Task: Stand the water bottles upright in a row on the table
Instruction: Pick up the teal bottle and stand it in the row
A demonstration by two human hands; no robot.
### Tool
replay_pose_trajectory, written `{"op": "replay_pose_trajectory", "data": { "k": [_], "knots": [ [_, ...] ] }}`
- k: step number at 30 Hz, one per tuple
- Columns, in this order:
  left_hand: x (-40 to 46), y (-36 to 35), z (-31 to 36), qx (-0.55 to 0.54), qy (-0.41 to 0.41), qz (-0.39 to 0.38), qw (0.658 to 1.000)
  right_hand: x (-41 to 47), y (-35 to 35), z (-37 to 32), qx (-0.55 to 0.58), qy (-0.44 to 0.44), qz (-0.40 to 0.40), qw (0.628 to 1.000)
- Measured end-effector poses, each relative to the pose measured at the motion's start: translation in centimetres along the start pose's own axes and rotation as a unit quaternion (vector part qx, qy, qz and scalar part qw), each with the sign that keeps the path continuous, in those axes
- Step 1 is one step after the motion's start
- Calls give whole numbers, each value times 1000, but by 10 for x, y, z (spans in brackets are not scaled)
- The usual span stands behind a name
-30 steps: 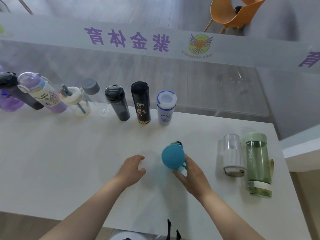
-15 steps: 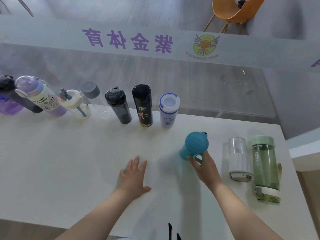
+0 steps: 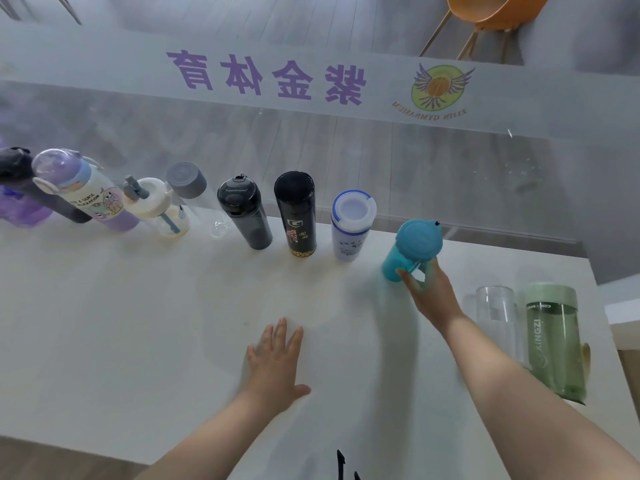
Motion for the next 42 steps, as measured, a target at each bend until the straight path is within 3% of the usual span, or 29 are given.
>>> {"op": "replay_pose_trajectory", "data": {
  "k": [21, 34, 42],
  "knots": [
    [-1, -2, -2, -27, 2, 11, 1000, 15, -1, -10, -86, -13, -32, 996],
    [-22, -19, 11, -29, -71, 36, 996, -105, 9, 27, -230, -77, -31, 970],
    [-28, -14, 10, 1, -129, 18, 991, -162, 15, 40, -271, -73, 87, 956]
  ]
}}
Point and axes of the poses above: each hand's wrist, its own x-axis towards the middle knuckle, its own y-axis out of the back of the hand, z = x × y, the point moved 1 cm from there along x, towards the middle knuckle, and after that the axes turned 3 degrees about -z, right-handed, at the moved point
